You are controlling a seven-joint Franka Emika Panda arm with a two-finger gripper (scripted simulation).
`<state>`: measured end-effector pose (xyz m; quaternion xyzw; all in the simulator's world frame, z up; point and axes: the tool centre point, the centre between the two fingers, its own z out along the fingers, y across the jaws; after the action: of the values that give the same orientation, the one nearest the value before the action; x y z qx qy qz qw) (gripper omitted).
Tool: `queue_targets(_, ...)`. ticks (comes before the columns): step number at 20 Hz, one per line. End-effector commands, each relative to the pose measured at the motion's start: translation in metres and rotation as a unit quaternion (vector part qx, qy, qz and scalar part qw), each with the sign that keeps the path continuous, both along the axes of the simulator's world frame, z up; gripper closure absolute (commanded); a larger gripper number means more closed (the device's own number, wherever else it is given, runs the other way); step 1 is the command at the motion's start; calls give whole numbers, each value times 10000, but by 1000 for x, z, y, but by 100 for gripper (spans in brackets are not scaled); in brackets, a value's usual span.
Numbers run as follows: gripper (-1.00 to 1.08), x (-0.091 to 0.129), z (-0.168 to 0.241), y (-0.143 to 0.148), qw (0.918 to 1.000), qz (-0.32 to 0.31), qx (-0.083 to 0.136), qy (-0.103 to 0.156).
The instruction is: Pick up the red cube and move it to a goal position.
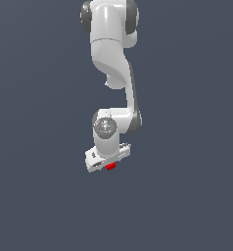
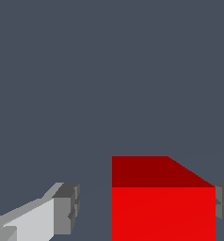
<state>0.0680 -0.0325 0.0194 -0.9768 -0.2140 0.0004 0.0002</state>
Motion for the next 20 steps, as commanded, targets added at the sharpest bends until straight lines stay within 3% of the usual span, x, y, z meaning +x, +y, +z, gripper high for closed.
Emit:
queue_targets(1, -92, 1, 1, 0, 10000, 3, -1, -5)
queue_targets(2, 108, 1, 1, 0, 10000, 3, -1, -5)
queue_targets(20, 108, -5, 13, 4, 10000, 3, -1, -5)
